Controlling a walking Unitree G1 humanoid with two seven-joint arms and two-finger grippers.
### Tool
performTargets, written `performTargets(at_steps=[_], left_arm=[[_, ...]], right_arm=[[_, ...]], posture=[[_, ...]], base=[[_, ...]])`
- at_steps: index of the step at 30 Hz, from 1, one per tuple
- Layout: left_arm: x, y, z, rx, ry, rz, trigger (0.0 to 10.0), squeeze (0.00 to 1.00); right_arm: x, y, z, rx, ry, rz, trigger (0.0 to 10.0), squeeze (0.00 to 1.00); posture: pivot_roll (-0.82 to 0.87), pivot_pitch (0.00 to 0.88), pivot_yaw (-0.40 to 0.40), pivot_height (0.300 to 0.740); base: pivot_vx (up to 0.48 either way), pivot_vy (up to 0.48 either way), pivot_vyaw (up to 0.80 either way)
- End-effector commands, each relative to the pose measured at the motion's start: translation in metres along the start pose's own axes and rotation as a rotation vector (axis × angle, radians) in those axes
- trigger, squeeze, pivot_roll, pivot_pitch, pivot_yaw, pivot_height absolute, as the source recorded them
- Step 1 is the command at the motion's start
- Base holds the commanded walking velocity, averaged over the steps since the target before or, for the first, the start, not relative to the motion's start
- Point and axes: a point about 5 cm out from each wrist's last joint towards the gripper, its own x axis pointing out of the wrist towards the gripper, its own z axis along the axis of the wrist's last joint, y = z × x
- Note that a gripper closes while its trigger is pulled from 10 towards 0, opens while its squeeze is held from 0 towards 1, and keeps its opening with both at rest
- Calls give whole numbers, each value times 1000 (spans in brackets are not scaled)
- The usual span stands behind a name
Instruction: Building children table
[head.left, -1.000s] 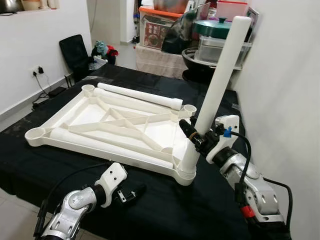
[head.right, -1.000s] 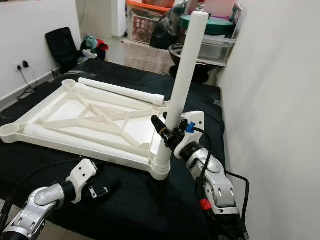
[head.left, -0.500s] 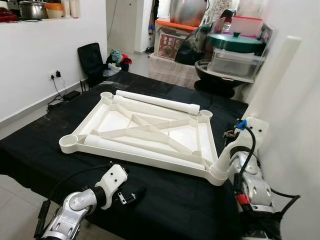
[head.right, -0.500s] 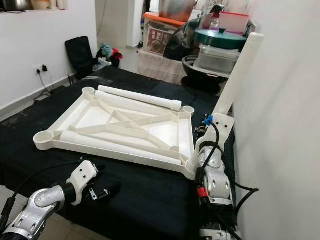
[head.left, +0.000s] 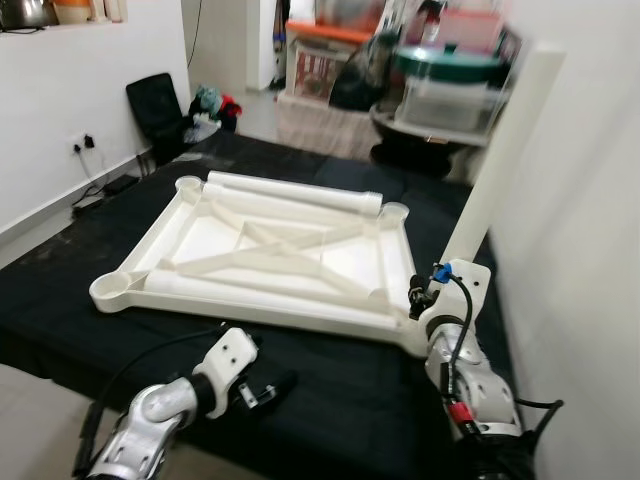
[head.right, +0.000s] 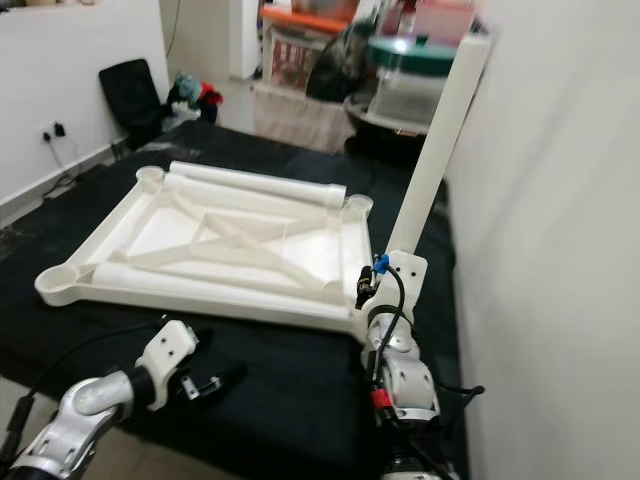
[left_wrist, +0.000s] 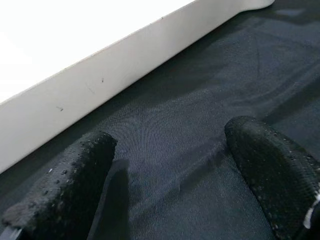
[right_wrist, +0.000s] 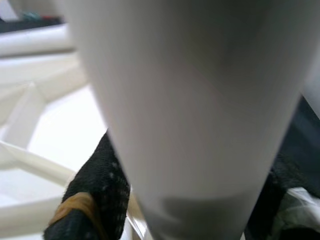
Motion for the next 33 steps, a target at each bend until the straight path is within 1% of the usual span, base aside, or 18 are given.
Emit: performTargets(at_steps=[1, 4, 5, 6, 11, 12, 15, 18, 25, 27, 28, 30, 33], left_arm=[[-2, -4, -8, -7, 41, -16, 10000, 0], [-3, -3, -8, -7, 43, -15, 10000, 0], [-3, -3, -8, -6, 43, -16, 10000, 0], [-3, -3, -8, -6, 43, -18, 10000, 0], [-3, -3, -8, -5, 43, -20, 10000, 0], [-3, -2, -8, -3, 44, -21, 10000, 0], [-2, -2, -8, -2, 44, -22, 10000, 0], [-2, -1, -8, 0, 45, -24, 10000, 0], [-2, -1, -8, -2, 45, -24, 10000, 0], [-5, 1, -7, -9, 32, -4, 10000, 0], [-5, 1, -7, -9, 32, -4, 10000, 0], [-6, 3, -6, -17, 15, 23, 10000, 0], [-6, 6, -4, -22, 6, 49, 10000, 0]], right_arm=[[0, -5, 11, 34, -52, 18, 10000, 0], [-3, -10, 16, 41, -89, 50, 10000, 0], [-4, -14, 19, 39, -111, 51, 10000, 1000], [-6, -17, 21, 37, -130, 51, 10000, 1000], [-8, -20, 25, 31, -162, 65, 10000, 1000], [-12, -20, 28, 29, -192, 88, 10000, 1000], [-16, -20, 31, 24, -214, 109, 10000, 1000], [-26, -21, 33, 2, -255, 149, 10000, 1000], [-37, -25, 32, -26, -278, 183, 10000, 1000], [-55, -21, 34, -26, -307, 287, 10000, 1000], [-55, -21, 34, -26, -307, 287, 10000, 1000], [-67, -18, 31, -62, -308, 346, 10000, 1000], [-70, -20, 28, -85, -296, 338, 10000, 1000]], posture=[[56, 0, -110, 740], [54, 0, -105, 740], [53, 0, -103, 740], [52, 0, -102, 740], [49, 0, -98, 740], [45, 0, -93, 740], [43, 0, -91, 740], [39, 0, -87, 740], [33, 0, -86, 740], [22, 0, -78, 740], [22, 0, -78, 740], [19, 0, -79, 740], [17, 0, -79, 740]], base=[[0, 0, 0], [0, 0, 0], [0, 0, 0], [0, 0, 0], [0, 0, 0], [0, 0, 0], [0, 0, 0], [0, 0, 0], [0, 0, 0], [0, 0, 0], [0, 0, 0], [0, 0, 0], [0, 0, 0]])
